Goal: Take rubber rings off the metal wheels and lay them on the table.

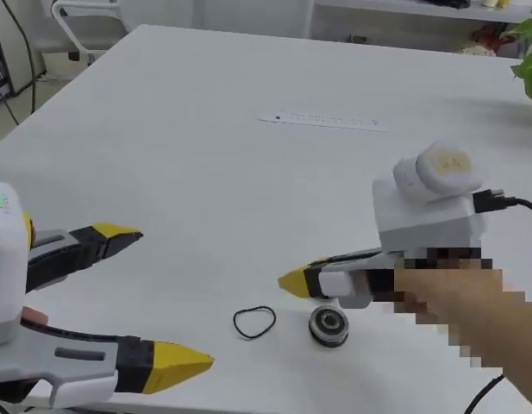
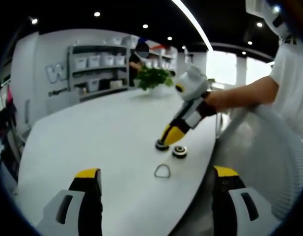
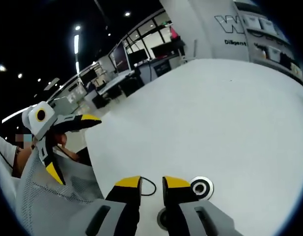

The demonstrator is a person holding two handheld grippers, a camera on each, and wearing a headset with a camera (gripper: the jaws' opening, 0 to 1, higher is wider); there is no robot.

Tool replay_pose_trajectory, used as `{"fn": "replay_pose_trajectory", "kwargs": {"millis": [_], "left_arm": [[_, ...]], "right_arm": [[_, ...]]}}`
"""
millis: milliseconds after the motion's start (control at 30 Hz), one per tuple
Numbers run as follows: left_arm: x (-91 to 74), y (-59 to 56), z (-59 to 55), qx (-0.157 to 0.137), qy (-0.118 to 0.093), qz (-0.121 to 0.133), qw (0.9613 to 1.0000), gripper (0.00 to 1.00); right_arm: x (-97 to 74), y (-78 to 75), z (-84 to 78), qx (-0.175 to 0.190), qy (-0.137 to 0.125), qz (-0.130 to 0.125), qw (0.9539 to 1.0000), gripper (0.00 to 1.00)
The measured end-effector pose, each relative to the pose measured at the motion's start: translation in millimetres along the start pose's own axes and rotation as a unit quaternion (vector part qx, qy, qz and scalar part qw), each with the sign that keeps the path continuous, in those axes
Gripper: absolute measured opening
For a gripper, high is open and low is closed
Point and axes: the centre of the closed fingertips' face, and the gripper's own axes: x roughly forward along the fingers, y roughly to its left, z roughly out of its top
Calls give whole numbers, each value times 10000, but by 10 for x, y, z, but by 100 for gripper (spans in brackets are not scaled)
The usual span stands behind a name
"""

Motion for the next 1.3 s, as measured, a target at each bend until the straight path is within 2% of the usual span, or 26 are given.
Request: {"fn": "replay_pose_trajectory", "kwargs": {"millis": [100,200,300,433,600,700,833,933,1000,1033,1100,1200,1300], "left_arm": [[2,-3,-5,15,15,-11,10000,94],[0,-2,-7,23,15,-7,10000,94],[-3,4,-1,15,-4,6,10000,94],[-3,8,-7,31,4,4,10000,94],[2,5,-10,17,5,-18,10000,94],[7,-12,3,7,0,-54,10000,94],[0,-1,44,30,-50,-48,10000,93],[-8,-25,144,120,-79,-80,9999,93],[5,-87,302,279,-239,-188,9991,93],[8,-101,336,303,-268,-213,9990,92],[36,-140,472,387,-307,-312,9983,90],[110,-182,689,818,-337,-447,9951,90],[204,-198,807,1071,-332,-531,9923,87]], "right_arm": [[-65,30,101,-217,-200,161,9994,20],[-145,121,201,-340,-438,331,9979,25],[-239,209,255,-555,-562,481,9957,27],[-341,234,283,-707,-683,521,9938,34],[-458,160,272,-666,-886,521,9925,42],[-467,61,203,-644,-816,345,9940,51],[-463,-78,63,-566,-665,179,9960,49],[-442,-147,-45,-576,-460,83,9972,48],[-421,-183,-108,-643,-332,19,9974,48],[-408,-191,-138,-650,-272,33,9975,48],[-394,-201,-180,-678,-192,39,9975,48],[-378,-215,-271,-797,2,33,9968,47],[-363,-206,-326,-928,134,60,9956,45]]}}
